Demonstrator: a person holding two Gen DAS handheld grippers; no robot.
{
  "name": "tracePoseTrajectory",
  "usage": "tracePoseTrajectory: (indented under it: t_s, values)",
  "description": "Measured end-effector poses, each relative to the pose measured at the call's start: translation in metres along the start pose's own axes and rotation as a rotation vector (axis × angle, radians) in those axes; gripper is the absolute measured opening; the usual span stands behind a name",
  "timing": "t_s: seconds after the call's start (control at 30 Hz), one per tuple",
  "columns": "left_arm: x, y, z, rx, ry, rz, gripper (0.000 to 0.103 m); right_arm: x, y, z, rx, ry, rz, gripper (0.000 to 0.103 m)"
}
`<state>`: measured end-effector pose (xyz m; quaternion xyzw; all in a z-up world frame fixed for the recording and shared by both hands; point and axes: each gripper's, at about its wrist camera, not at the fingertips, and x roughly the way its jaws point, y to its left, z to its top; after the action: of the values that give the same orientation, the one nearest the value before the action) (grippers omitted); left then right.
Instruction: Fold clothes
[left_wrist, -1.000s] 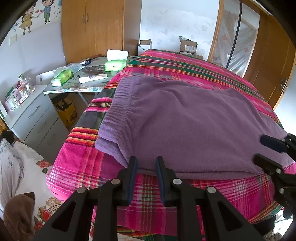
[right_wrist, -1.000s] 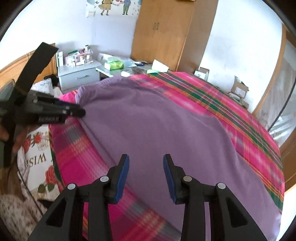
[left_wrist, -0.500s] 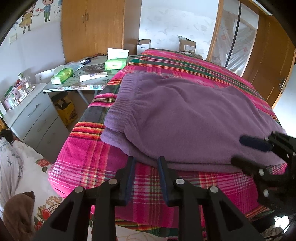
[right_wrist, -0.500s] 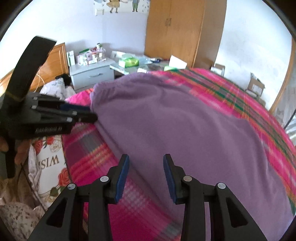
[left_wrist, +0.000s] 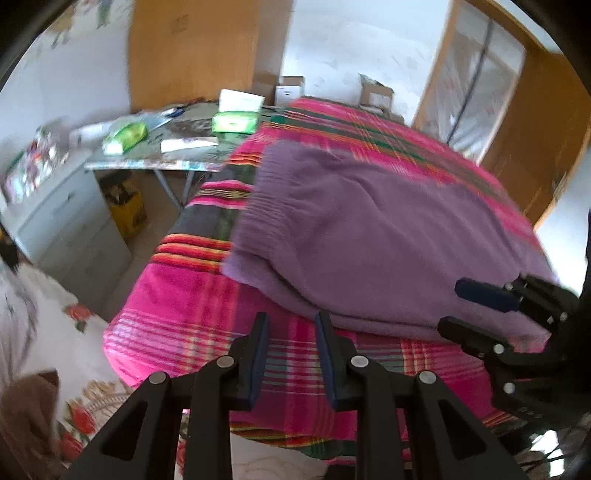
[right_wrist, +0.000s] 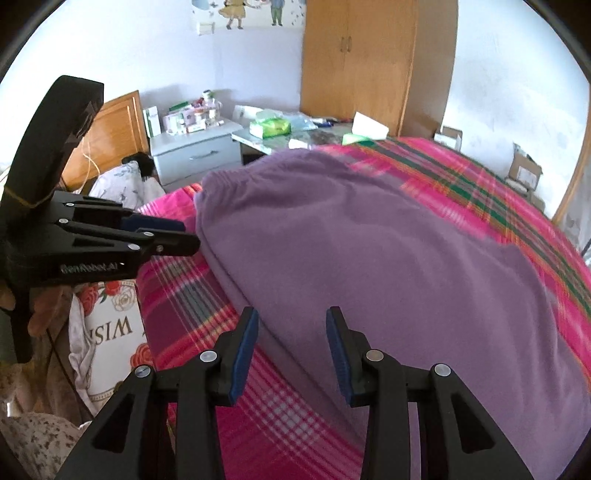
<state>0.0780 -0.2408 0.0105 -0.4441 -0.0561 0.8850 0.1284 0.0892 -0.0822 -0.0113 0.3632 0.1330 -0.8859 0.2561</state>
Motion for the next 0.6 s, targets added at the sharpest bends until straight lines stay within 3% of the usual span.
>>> tracePoseTrajectory:
  t_s: [0.13, 0.23, 0.4, 0.6]
  values:
    - [-0.010, 0.033, 0.007, -0.128, -0.030, -0.004, 0.027, 0.005, 0.004, 0.008, -0.013, -0.024, 0.004, 0.040]
    - [-0.011, 0.044, 0.010, -0.164, -0.027, 0.002, 0.027, 0.013, 0.011, 0.013, -0.039, -0.018, 0.019, 0.040]
    - [-0.004, 0.055, 0.015, -0.241, -0.006, -0.100, 0.027, 0.025, 0.026, 0.028, -0.088, -0.032, 0.036, 0.040]
    - [0.002, 0.066, 0.019, -0.301, 0.010, -0.135, 0.028, 0.044, 0.047, 0.048, -0.152, -0.018, 0.089, 0.042]
